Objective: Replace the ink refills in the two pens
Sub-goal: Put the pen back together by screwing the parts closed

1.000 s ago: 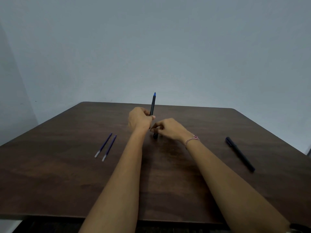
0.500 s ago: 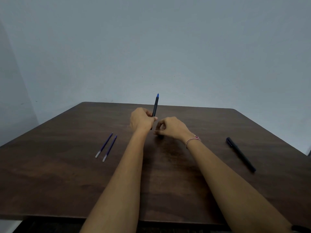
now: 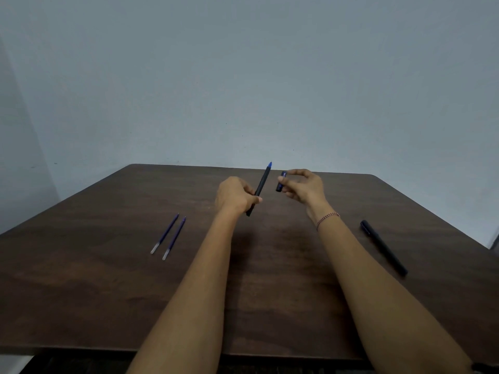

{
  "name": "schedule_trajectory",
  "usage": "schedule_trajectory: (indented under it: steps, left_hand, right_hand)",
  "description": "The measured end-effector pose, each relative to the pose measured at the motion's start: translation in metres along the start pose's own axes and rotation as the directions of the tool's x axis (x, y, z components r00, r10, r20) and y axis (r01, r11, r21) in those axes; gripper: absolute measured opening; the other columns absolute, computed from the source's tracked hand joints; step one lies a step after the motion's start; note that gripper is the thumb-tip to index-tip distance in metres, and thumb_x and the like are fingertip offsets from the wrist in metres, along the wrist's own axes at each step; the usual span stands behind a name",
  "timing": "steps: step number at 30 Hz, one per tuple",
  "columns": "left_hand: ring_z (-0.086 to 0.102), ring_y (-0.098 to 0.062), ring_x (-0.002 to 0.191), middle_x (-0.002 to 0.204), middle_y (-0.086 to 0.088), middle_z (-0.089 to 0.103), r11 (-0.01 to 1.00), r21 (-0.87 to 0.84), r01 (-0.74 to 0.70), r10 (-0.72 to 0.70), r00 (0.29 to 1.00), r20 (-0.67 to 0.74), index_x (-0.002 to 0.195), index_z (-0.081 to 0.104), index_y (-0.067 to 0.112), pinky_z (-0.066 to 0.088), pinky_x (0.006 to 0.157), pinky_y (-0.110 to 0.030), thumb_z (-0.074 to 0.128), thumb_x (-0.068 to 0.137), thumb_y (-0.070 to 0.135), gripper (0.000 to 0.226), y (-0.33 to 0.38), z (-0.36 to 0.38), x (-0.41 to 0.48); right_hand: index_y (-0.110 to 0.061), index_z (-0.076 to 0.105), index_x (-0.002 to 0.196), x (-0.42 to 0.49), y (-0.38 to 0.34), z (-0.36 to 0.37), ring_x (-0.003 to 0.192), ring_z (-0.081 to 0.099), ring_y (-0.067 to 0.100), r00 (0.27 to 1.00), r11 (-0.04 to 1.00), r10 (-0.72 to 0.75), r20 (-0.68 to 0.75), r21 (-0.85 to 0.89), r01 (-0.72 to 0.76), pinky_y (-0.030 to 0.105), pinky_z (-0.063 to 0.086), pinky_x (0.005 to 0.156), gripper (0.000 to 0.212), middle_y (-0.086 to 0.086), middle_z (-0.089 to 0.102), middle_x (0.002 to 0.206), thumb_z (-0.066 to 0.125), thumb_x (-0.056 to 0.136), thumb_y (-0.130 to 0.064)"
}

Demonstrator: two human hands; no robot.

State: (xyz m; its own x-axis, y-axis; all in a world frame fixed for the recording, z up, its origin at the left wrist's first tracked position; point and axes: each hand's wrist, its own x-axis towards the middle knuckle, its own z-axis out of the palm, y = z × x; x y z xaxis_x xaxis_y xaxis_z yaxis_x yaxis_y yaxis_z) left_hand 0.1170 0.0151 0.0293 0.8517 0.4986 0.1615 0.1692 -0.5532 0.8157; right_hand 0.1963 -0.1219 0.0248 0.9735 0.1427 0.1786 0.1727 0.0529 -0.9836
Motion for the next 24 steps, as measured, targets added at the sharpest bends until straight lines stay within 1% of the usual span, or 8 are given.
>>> schedule_trajectory:
  steps: [3, 5, 6, 10, 14, 20, 24]
  left_hand:
    - [0.069, -0.021, 0.080, 0.086, -0.009, 0.071, 1.000, 0.012, -0.004, 0.004, 0.997, 0.071, 0.070, 0.064, 0.018, 0.058, 0.078, -0.040, 0.082, 0.069, 0.019, 0.018, 0.002, 0.002, -0.002]
    - [0.069, -0.021, 0.080, 0.083, -0.008, 0.071, 1.000, 0.022, -0.010, 0.007, 0.994, 0.111, 0.065, 0.063, 0.019, 0.058, 0.078, -0.040, 0.083, 0.068, 0.017, 0.020, 0.003, 0.003, -0.003]
    - [0.070, -0.021, 0.079, 0.081, -0.007, 0.071, 1.000, 0.028, -0.014, 0.010, 0.992, 0.128, 0.064, 0.063, 0.020, 0.058, 0.078, -0.040, 0.083, 0.068, 0.017, 0.021, 0.003, 0.003, -0.004]
    - [0.069, -0.022, 0.075, 0.072, -0.002, 0.067, 0.998, 0.060, -0.030, 0.019, 0.984, 0.180, 0.063, 0.063, 0.022, 0.058, 0.077, -0.039, 0.084, 0.067, 0.017, 0.022, 0.003, 0.004, -0.005]
    - [0.069, -0.020, 0.076, 0.069, 0.000, 0.066, 0.996, 0.081, -0.034, 0.016, 0.978, 0.209, 0.064, 0.063, 0.022, 0.058, 0.078, -0.037, 0.083, 0.068, 0.018, 0.020, 0.005, 0.005, -0.006]
    - [0.069, -0.019, 0.077, 0.071, 0.000, 0.067, 0.995, 0.091, -0.049, 0.029, 0.978, 0.208, 0.066, 0.065, 0.021, 0.058, 0.078, -0.038, 0.083, 0.067, 0.018, 0.018, 0.003, 0.007, -0.006]
    - [0.068, -0.018, 0.080, 0.077, -0.002, 0.069, 0.994, 0.089, -0.057, 0.039, 0.980, 0.194, 0.068, 0.065, 0.020, 0.057, 0.080, -0.039, 0.082, 0.068, 0.019, 0.017, 0.003, 0.007, -0.005]
  right_hand:
    - [-0.007, 0.060, 0.108, 0.001, -0.003, -0.007, 0.057, 0.060, 0.012, 0.998, 0.983, 0.025, -0.066, 0.183, -0.013, 0.015, 0.053, 0.051, 0.034, 0.009, 0.065, 0.074, 0.075, 0.078, -0.006]
    - [-0.005, 0.060, 0.111, 0.003, -0.004, -0.011, 0.052, 0.059, 0.010, 0.993, 0.959, 0.042, -0.114, 0.282, -0.008, 0.015, 0.053, 0.051, 0.035, 0.010, 0.065, 0.075, 0.074, 0.079, -0.004]
    - [-0.004, 0.061, 0.111, 0.003, -0.004, -0.014, 0.052, 0.059, 0.010, 0.989, 0.948, 0.052, -0.138, 0.318, -0.005, 0.016, 0.053, 0.053, 0.036, 0.010, 0.065, 0.075, 0.074, 0.078, -0.004]
    - [-0.005, 0.060, 0.113, 0.004, -0.005, -0.019, 0.063, 0.063, 0.015, 0.979, 0.915, 0.073, -0.189, 0.404, 0.010, 0.019, 0.056, 0.061, 0.039, 0.012, 0.068, 0.081, 0.076, 0.077, -0.007]
    - [-0.005, 0.059, 0.113, 0.003, -0.005, -0.020, 0.067, 0.066, 0.016, 0.981, 0.906, 0.063, -0.183, 0.423, 0.021, 0.021, 0.058, 0.068, 0.040, 0.013, 0.069, 0.084, 0.076, 0.077, -0.008]
    - [-0.005, 0.058, 0.112, 0.003, -0.005, -0.018, 0.066, 0.066, 0.014, 0.985, 0.917, 0.048, -0.163, 0.398, 0.021, 0.020, 0.058, 0.066, 0.038, 0.014, 0.069, 0.087, 0.075, 0.078, -0.007]
    - [-0.006, 0.057, 0.110, 0.003, -0.005, -0.017, 0.066, 0.066, 0.015, 0.993, 0.922, 0.046, -0.112, 0.388, 0.001, 0.020, 0.058, 0.065, 0.037, 0.013, 0.069, 0.085, 0.074, 0.078, -0.006]
